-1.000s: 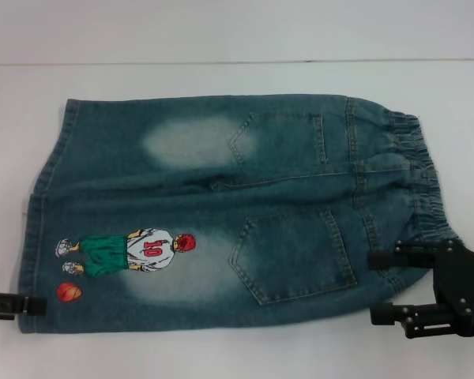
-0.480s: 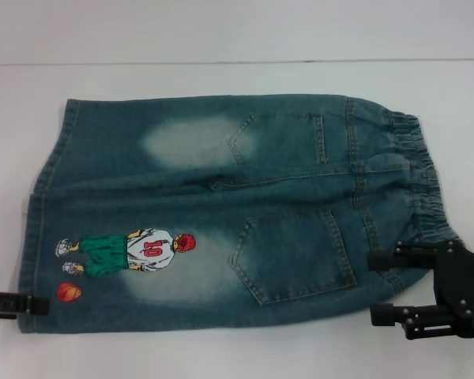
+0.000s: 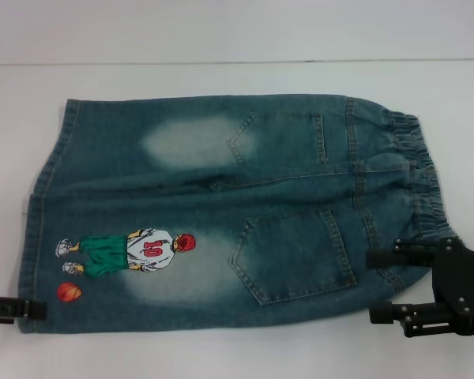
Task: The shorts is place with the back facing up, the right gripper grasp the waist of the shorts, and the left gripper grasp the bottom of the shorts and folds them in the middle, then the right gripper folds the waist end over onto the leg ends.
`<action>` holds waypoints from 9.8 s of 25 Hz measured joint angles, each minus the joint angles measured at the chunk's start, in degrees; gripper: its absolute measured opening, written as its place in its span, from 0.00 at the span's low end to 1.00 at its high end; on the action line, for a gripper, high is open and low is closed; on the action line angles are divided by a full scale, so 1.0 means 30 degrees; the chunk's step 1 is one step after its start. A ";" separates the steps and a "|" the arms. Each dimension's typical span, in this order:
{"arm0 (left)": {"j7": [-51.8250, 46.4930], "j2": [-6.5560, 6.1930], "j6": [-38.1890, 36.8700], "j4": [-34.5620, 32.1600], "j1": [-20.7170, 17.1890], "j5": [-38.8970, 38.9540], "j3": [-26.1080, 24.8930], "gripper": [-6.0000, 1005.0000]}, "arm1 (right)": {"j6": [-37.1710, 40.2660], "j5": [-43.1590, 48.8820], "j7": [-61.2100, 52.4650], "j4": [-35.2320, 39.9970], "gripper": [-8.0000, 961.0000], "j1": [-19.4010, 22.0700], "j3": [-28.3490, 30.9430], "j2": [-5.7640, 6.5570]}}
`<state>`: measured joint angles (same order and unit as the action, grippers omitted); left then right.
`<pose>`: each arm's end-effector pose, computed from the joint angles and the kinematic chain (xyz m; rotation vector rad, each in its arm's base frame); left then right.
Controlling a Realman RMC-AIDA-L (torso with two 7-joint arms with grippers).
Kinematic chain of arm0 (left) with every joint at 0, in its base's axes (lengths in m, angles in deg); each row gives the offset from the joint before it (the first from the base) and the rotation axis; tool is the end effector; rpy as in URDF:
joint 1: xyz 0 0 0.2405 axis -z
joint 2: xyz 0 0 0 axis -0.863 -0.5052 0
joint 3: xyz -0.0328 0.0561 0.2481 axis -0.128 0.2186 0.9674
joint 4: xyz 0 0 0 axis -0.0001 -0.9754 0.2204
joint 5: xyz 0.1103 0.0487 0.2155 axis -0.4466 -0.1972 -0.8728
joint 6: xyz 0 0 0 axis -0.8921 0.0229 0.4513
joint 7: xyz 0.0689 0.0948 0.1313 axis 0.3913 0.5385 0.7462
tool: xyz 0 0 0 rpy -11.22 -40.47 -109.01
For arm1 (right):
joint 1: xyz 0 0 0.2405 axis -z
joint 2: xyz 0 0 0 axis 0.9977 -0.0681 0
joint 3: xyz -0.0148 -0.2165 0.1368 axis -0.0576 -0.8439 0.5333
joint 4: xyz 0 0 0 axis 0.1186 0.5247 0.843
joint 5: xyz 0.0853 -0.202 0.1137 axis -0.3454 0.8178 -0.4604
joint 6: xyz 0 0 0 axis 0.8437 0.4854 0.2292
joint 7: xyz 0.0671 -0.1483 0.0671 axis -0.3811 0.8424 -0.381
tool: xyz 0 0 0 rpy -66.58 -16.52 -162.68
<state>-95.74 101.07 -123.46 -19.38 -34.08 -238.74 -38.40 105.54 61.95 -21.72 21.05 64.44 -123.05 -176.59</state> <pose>-0.3830 0.2948 0.0585 -2.2556 -1.8641 -0.0975 0.2888 0.2861 0.0003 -2.9406 0.6425 0.8082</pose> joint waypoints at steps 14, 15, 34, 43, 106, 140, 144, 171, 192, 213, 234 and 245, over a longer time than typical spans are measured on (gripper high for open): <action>0.0091 0.0283 0.0080 0.0027 0.0224 -0.0001 0.0174 0.82 | 0.0031 -0.0049 0.0170 -0.0010 0.83 0.0026 -0.0002 -0.0017; 0.0098 0.0303 0.0128 0.0061 0.0242 0.0004 0.0178 0.82 | 0.0032 -0.0050 0.0172 -0.0017 0.83 0.0030 -0.0002 -0.0019; 0.0796 0.0734 0.0513 -0.0007 0.0265 0.0227 0.1141 0.53 | 0.0161 -0.0054 0.0175 -0.0030 0.83 0.0101 -0.0001 -0.0031; 0.0810 0.0733 0.0451 0.0022 0.0328 0.0228 0.1157 0.15 | 0.0114 -0.0053 -0.0226 -0.0008 0.83 -0.0073 0.1025 -0.0020; 0.1658 0.0734 0.2003 0.0497 0.0545 0.3209 0.1034 0.01 | -0.4525 1.4353 -1.0780 0.3491 0.81 -0.6296 -0.2727 0.0597; 0.2125 0.0674 0.1924 0.0996 0.0552 0.3527 0.0986 0.01 | -0.4289 1.4240 -1.0342 0.3750 0.31 -0.6406 -0.3556 0.0511; 0.2133 0.0674 0.1708 0.0996 0.0528 0.3717 0.1015 0.01 | -0.4287 1.4240 -1.0353 0.3751 0.14 -0.6406 -0.3548 0.0503; 0.2285 0.0553 0.4517 0.1162 0.1296 0.7492 0.0828 0.01 | -0.3938 0.5842 -0.7912 0.2331 0.05 -0.3347 0.2359 0.2527; 0.3889 0.0872 1.3252 0.3576 0.2750 1.0577 0.0940 0.01 | -1.2174 0.0972 -0.6060 -0.3701 0.08 -0.3476 0.4688 0.2206; 0.6154 0.1273 1.6805 0.4945 0.3801 1.0660 0.1023 0.05 | -1.9731 0.0939 -0.3748 -0.6085 0.16 -0.6706 0.2865 0.1183; 0.7721 0.1943 1.8890 0.5244 0.3504 1.1186 0.1230 0.28 | -1.9910 0.0938 -0.4703 -0.6108 0.43 -0.6448 0.2487 0.1183; 1.0829 0.1792 1.1012 0.4246 0.1220 1.4356 0.1079 0.84 | -1.3990 0.0919 -0.8276 -0.2291 0.92 -0.5243 0.2552 0.1975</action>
<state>-63.26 106.45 -90.43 -6.64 -30.42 -195.67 -35.16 63.57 64.71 -46.54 14.18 48.71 -115.39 -170.67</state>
